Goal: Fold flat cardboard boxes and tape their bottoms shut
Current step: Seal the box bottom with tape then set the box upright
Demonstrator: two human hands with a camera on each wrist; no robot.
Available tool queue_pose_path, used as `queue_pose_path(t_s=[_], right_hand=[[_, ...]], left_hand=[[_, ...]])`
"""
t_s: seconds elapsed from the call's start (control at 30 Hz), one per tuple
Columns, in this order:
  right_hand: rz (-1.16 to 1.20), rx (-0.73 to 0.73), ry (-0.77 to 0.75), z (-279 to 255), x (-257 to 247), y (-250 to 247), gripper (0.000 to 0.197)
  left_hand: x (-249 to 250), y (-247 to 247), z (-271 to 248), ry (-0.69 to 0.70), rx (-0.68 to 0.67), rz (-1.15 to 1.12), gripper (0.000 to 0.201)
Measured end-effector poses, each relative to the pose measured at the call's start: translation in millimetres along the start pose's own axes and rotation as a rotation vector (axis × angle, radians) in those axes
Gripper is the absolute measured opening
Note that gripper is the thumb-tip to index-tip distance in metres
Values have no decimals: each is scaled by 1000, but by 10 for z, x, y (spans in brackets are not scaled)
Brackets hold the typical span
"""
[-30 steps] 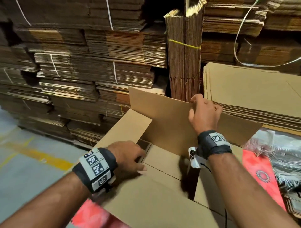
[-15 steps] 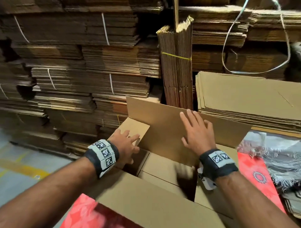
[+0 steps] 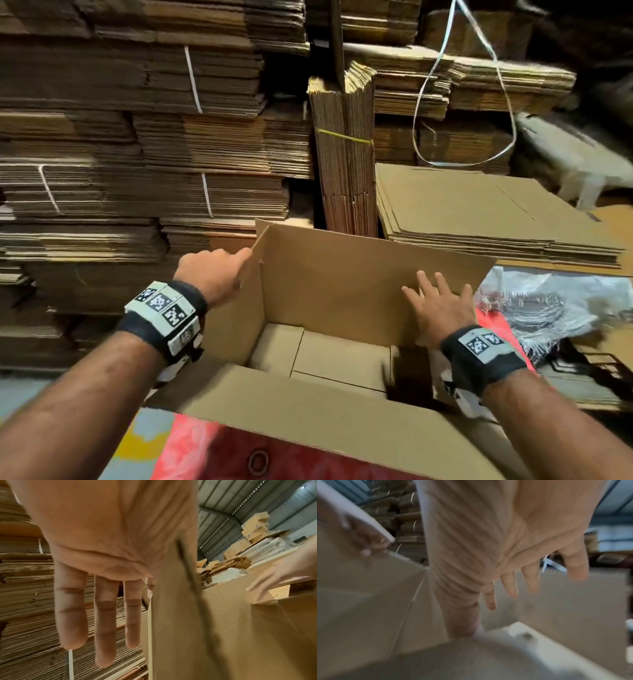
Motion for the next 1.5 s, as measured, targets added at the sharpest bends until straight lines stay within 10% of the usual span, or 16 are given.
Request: queue_pose_path(t_s=[0.37, 0.67, 0.87, 1.0, 1.17, 1.37, 1.5], right_hand=[[237, -18, 269, -973, 1214, -151, 34], [184, -75, 73, -1428, 253, -265, 83], [376, -142, -295, -1498, -897, -271, 125], [353, -233, -262, -1433, -940, -65, 139], [355, -17, -153, -1486, -533, -156, 126], [379, 539, 165, -1553, 119, -72, 106], [617, 747, 265, -1524, 313, 233, 123]], left_hand=[[-94, 34, 316, 164, -81, -67, 38], [287, -180, -17, 413, 63, 44, 72], [650, 165, -806, 827, -304, 18, 133], [440, 465, -949, 747, -404, 299, 134], [24, 302, -801, 542, -290, 260, 157], [-245, 320, -781, 466, -201, 57, 131], [-307, 511, -688, 434, 111, -160, 94]])
Point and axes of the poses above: each hand's wrist, its own z-axis towards the middle knuckle, its own y-axis out of the palm, x = y × z, the point moved 6 cm from there along z, towards the middle knuckle, and after that the axes turned 9 degrees about -y, right-handed, at the moved point
